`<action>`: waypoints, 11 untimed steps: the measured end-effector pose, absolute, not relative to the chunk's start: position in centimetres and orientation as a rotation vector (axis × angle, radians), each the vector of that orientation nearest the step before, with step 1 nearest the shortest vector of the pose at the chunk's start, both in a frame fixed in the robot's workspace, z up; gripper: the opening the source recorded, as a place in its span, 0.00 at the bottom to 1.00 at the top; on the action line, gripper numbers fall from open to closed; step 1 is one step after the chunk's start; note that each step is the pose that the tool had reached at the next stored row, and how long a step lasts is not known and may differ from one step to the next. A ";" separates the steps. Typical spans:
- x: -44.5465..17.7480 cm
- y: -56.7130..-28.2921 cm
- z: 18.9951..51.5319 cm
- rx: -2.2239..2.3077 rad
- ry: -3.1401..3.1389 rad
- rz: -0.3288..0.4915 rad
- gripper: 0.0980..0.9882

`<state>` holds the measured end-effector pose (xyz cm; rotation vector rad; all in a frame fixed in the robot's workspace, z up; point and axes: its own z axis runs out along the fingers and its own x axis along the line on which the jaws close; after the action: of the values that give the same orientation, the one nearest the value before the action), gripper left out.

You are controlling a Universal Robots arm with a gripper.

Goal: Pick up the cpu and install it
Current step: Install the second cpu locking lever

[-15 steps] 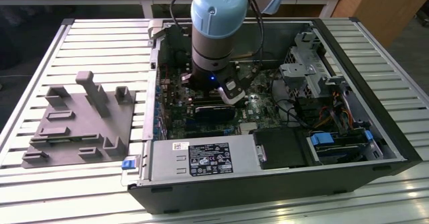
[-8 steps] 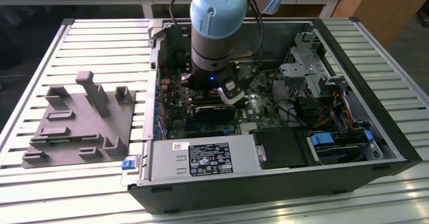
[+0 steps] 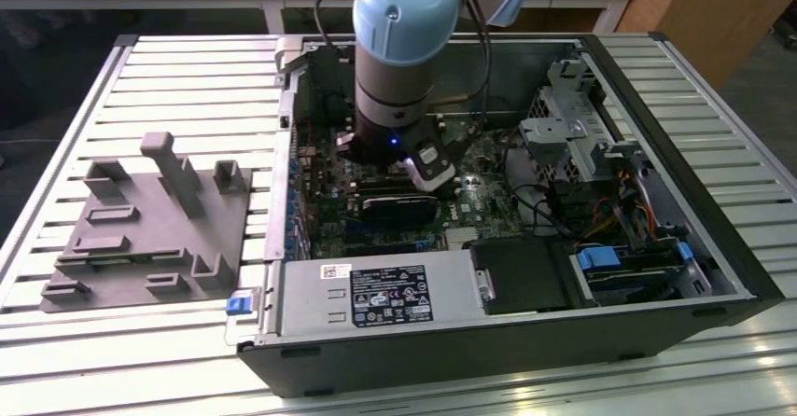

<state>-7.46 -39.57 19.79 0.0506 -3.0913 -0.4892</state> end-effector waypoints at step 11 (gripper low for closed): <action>-7.5 -39.6 22.0 0.047 -3.090 -0.499 0.01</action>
<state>-7.47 -39.55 22.01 0.0469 -3.0903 -0.4995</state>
